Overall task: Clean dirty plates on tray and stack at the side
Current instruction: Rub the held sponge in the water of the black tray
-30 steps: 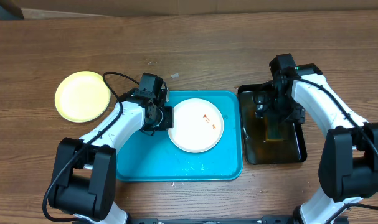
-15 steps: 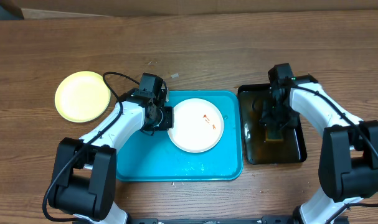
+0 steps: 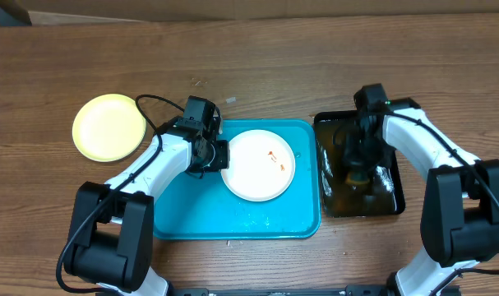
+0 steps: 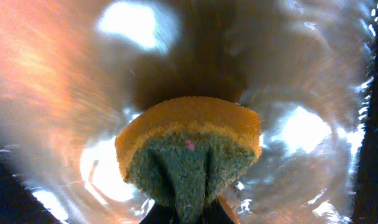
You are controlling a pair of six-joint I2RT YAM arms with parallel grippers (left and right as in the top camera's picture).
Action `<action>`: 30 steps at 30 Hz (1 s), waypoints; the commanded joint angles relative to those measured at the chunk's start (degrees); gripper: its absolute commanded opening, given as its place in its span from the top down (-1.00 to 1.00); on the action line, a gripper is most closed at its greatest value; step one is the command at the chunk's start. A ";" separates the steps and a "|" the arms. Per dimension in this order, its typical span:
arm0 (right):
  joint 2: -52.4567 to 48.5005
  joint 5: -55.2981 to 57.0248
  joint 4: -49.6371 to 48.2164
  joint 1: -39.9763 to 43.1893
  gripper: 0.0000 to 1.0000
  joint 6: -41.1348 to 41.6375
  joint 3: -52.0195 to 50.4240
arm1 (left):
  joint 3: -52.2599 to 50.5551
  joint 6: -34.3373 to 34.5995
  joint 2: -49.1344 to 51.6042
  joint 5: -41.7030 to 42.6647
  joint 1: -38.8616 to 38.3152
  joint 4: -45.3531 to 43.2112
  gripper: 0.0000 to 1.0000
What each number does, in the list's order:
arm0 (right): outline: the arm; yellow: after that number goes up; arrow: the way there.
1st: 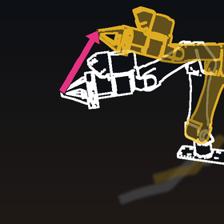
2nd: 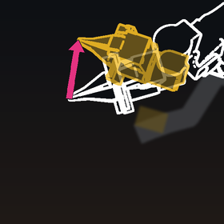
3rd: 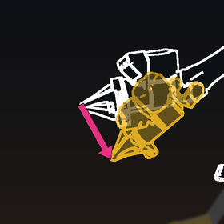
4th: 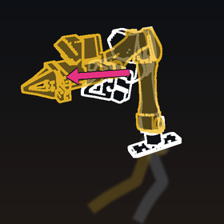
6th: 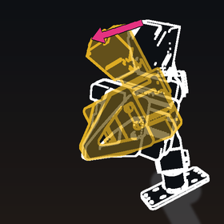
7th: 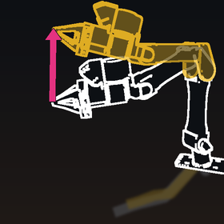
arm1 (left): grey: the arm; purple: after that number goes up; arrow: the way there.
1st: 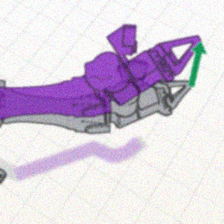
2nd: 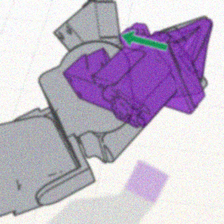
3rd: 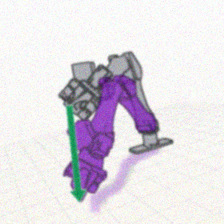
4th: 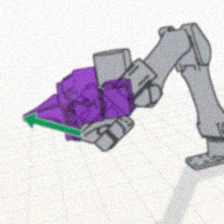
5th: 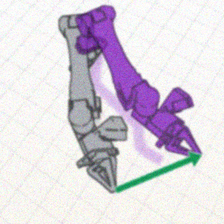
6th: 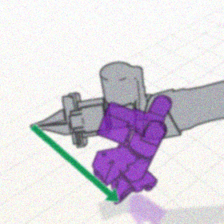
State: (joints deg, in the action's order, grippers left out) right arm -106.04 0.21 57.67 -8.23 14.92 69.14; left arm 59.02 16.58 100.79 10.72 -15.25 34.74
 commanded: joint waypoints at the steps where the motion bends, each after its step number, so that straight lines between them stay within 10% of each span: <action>1: 0.59 0.94 0.39 0.20 0.92 -0.33 3.61 | 0.33 3.17 0.46 -3.37 0.28 0.79 0.92; 30: 0.61 6.08 10.60 -0.76 0.92 0.92 13.25 | 0.33 8.09 0.46 -4.70 0.31 1.25 0.92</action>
State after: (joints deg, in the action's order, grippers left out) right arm -106.04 6.98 66.65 -8.58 16.40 77.43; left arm 59.02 24.10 100.86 7.01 -15.25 35.99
